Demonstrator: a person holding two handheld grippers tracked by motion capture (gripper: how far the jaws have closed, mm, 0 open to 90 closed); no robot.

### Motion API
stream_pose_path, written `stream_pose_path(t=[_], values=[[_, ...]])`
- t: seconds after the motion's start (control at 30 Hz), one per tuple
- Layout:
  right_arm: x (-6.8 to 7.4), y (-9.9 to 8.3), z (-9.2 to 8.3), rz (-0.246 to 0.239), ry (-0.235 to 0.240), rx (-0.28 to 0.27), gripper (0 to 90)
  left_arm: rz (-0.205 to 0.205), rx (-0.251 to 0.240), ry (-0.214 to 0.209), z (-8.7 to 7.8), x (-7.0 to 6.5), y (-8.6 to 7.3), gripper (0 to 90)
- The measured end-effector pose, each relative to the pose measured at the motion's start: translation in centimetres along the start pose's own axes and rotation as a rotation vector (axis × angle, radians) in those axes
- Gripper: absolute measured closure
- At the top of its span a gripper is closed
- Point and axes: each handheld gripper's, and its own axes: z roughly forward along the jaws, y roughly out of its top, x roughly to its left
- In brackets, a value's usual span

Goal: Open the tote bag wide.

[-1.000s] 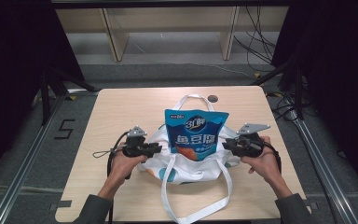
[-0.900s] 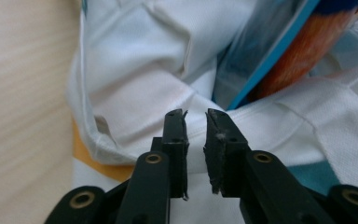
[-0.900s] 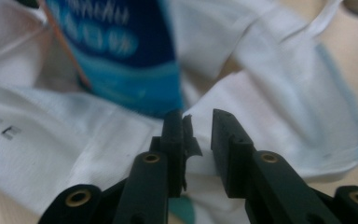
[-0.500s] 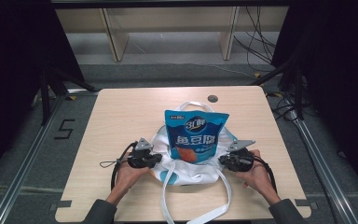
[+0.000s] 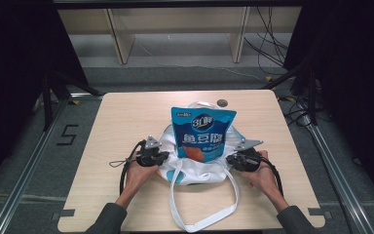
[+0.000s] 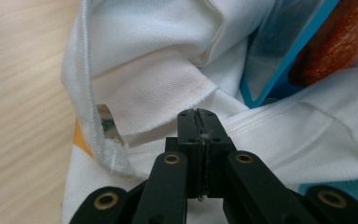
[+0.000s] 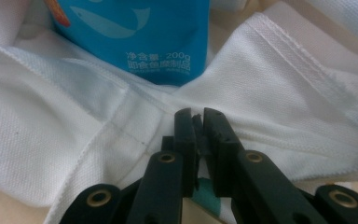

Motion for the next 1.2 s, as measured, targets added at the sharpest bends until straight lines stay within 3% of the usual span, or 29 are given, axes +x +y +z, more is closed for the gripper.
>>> stream_pose_path(t=[0.03,0.07,0.17,0.2,0.23,0.27,0.3,0.33,0.43,0.47,0.53,0.57,0.6,0.7,0.73,0.87,0.97,1.03,1.07,1.1,1.13,1.2], values=[[-0.2,0.2,-0.1,-0.002,0.009,0.018,84.6,0.0,0.001,0.007,0.2,0.2,0.1,88.1],[-0.3,0.3,0.3,-0.001,0.0,-0.002,84.6,-0.007,-0.004,0.006,0.3,0.4,0.3,88.1],[-0.8,0.7,0.6,0.005,-0.003,0.007,84.5,-0.021,0.001,0.008,0.6,0.8,0.5,88.1],[-0.8,0.7,1.0,0.014,-0.016,-0.025,84.5,-0.026,0.002,0.004,0.7,1.0,0.6,88.1],[-1.0,0.9,0.8,0.021,-0.003,0.009,84.5,-0.04,-0.008,0.006,0.8,1.0,0.6,88.2],[-1.0,0.9,1.3,0.033,-0.018,-0.035,84.5,-0.028,-0.004,0.013,0.8,1.2,0.7,88.1],[-1.0,0.9,1.3,0.033,-0.018,-0.035,84.5,-0.028,-0.004,0.013,0.8,1.2,0.7,88.2],[-1.3,1.1,1.0,0.029,-0.002,0.007,84.4,-0.051,-0.02,0.013,1.0,1.1,0.7,88.2],[-1.6,1.4,1.3,0.036,-0.008,-0.001,84.4,-0.046,-0.019,0.017,1.2,1.5,0.9,88.2],[-1.4,1.4,1.5,0.061,-0.015,-0.013,84.3,-0.07,-0.029,0.013,1.4,1.6,0.9,88.1],[-1.5,1.5,1.7,0.064,-0.013,-0.013,84.3,-0.055,-0.019,0.014,1.4,1.8,1.0,88.1],[-2.0,1.6,1.7,0.034,-0.014,-0.013,84.3,-0.055,-0.019,0.014,1.4,1.8,1.0,88.1],[-2.1,1.6,1.7,0.044,-0.012,-0.016,84.3,-0.078,-0.035,0.02,1.6,1.8,1.1,88.1],[-2.2,1.8,1.8,0.049,-0.017,-0.013,84.2,-0.071,-0.029,0.019,1.7,2.0,1.2,88.1],[-2.1,1.8,1.9,0.07,-0.012,-0.01,84.2,-0.069,-0.031,0.024,1.8,2.0,1.3,88.1],[-2.8,2.0,2.3,0.031,-0.021,-0.039,84.1,-0.09,-0.045,0.02,1.9,2.2,1.2,88.1],[-2.9,2.1,2.3,0.051,-0.015,-0.028,83.6,-0.102,-0.054,0.015,2.0,2.3,1.2,87.6],[-2.9,2.1,2.2,0.051,-0.013,-0.03,81.9,-0.101,-0.062,0.007,1.9,2.2,1.2,82.0],[-2.8,2.2,2.1,0.078,-0.005,-0.031,76.6,-0.126,-0.079,-0.006,1.9,2.2,1.3,79.3],[-2.8,2.2,2.1,0.078,-0.005,-0.031,76.6,-0.126,-0.079,-0.006,1.9,2.2,1.3,76.6],[-2.8,2.3,1.8,0.098,0.004,-0.044,72.7,-0.153,-0.087,-0.038,1.7,2.3,1.3,73.6],[-2.8,2.3,1.6,0.107,-0.004,-0.081,68.8,-0.165,-0.096,-0.049,1.4,2.2,1.2,68.8]])
